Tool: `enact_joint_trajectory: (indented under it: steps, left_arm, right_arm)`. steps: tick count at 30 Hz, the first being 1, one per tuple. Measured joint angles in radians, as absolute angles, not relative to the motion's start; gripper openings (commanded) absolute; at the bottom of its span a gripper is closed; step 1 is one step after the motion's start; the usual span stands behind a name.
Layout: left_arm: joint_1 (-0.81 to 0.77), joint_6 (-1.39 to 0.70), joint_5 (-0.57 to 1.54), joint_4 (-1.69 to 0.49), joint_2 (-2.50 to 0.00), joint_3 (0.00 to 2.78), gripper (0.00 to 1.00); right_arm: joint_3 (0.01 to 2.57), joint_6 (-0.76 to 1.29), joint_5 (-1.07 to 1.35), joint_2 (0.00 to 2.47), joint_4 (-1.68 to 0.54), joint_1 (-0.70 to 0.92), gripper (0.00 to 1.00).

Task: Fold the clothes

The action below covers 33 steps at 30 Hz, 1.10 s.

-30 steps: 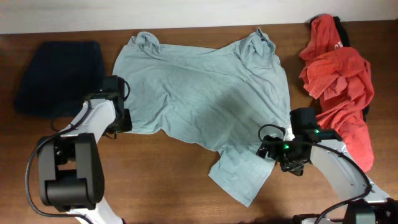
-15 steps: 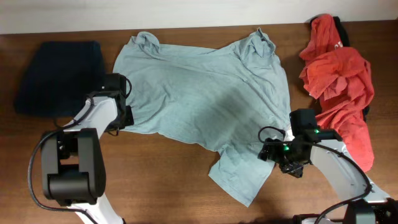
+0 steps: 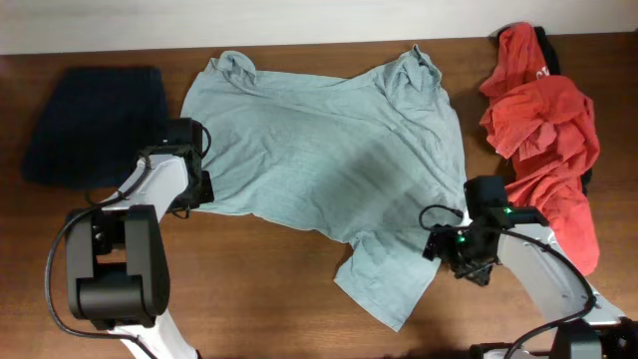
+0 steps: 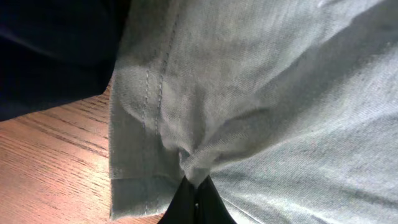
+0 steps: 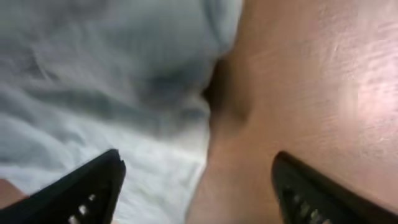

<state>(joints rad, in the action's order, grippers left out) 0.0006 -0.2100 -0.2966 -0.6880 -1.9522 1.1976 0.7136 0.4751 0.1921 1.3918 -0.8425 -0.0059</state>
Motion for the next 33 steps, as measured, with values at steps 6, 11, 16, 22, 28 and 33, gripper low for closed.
enact_joint_trajectory:
  steps: [6, 11, 16, 22, 28, 33]
  left_arm:
    - [0.001, -0.21, -0.296, -0.682, -1.952, 1.197, 0.01]
    - [0.001, -0.21, -0.296, -0.683, -1.952, 1.197, 0.01]
    - [0.001, -0.21, -0.296, -0.683, -1.952, 1.197, 0.01]
    - [0.002, -0.21, -0.296, -0.683, -1.952, 1.197, 0.01]
    - [0.001, -0.21, -0.295, -0.686, -1.952, 1.197, 0.01]
    - [0.006, -0.21, -0.262, -0.745, -1.953, 1.211, 0.01]
  right_arm:
    - [0.704, 0.503, 0.173, 1.392, -0.759, -0.006, 0.48]
    - [0.689, 0.524, 0.171, 1.392, -0.751, -0.006, 0.39]
    - [0.643, 0.525, 0.169, 1.392, -0.659, -0.006, 0.39]
    - [0.58, 0.528, 0.168, 1.388, -0.525, -0.006, 0.32]
    - [0.57, 0.535, 0.163, 1.388, -0.516, -0.006, 0.04]
    - [0.595, 0.546, 0.162, 1.388, -0.601, -0.012, 0.04]
